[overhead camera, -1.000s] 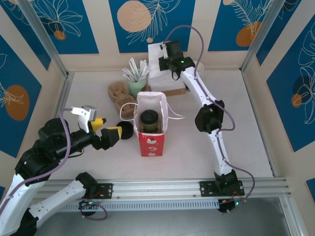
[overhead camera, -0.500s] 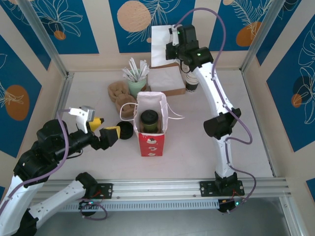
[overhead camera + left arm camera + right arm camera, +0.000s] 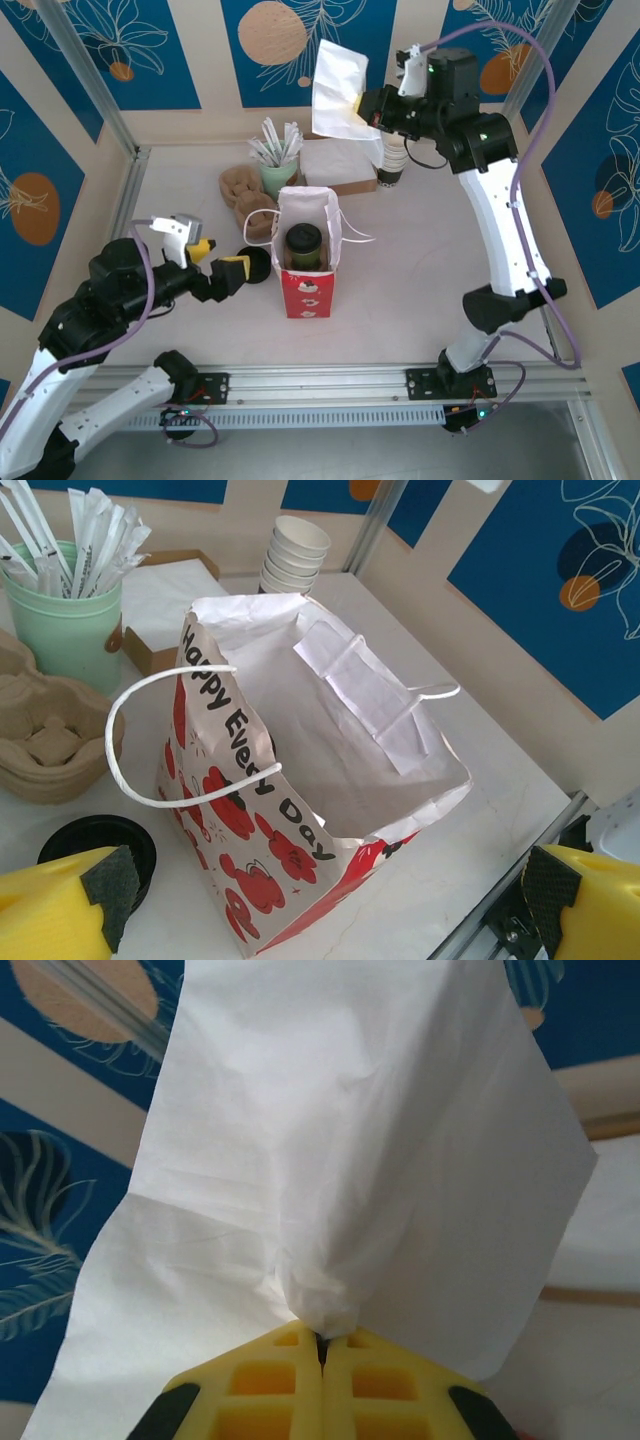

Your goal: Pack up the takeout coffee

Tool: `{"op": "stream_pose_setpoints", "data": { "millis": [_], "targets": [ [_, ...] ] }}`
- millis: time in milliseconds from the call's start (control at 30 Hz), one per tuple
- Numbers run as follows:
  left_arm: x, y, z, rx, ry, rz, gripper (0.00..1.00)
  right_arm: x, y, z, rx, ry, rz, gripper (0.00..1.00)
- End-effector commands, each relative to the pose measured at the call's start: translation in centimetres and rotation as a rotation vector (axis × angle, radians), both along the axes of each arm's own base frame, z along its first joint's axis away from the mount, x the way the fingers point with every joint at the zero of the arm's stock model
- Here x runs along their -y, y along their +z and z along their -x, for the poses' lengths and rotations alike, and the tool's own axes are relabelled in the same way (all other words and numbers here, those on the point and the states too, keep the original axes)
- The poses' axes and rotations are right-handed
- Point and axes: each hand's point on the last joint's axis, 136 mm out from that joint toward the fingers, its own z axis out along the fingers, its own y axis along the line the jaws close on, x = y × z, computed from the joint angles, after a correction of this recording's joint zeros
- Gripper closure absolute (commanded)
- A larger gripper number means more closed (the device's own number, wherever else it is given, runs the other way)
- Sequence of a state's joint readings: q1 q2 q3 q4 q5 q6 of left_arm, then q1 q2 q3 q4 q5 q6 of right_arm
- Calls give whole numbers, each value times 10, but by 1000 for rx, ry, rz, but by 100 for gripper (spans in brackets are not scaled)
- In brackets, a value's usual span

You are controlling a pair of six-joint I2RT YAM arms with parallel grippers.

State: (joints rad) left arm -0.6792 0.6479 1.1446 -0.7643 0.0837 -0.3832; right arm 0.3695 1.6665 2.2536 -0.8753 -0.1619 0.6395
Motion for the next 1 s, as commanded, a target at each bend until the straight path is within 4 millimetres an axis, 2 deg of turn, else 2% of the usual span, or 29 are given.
{"op": "stream_pose_setpoints", "data": {
  "millis": [0,233,400,533,767,967],
  "targets": [
    [6,4,-6,26,-11,1,0,-23,7,30,-136,165,-198,100],
    [1,5,-13,56,34,-2,0,-32,6,78,-245,298,-338,100],
    [0,6,-19,77,56,-3,0,-35,-5,100,-293,324,-387,100],
    [2,7,-21,82,57,-7,0,-45,-20,117,-308,315,-356,100],
    [4,8,-22,80,49,-1,0,-73,-53,129,-346,330,-307,100],
    [2,8,-20,80,55,7,0,-92,-85,131,-378,321,-235,100]
  ]
}}
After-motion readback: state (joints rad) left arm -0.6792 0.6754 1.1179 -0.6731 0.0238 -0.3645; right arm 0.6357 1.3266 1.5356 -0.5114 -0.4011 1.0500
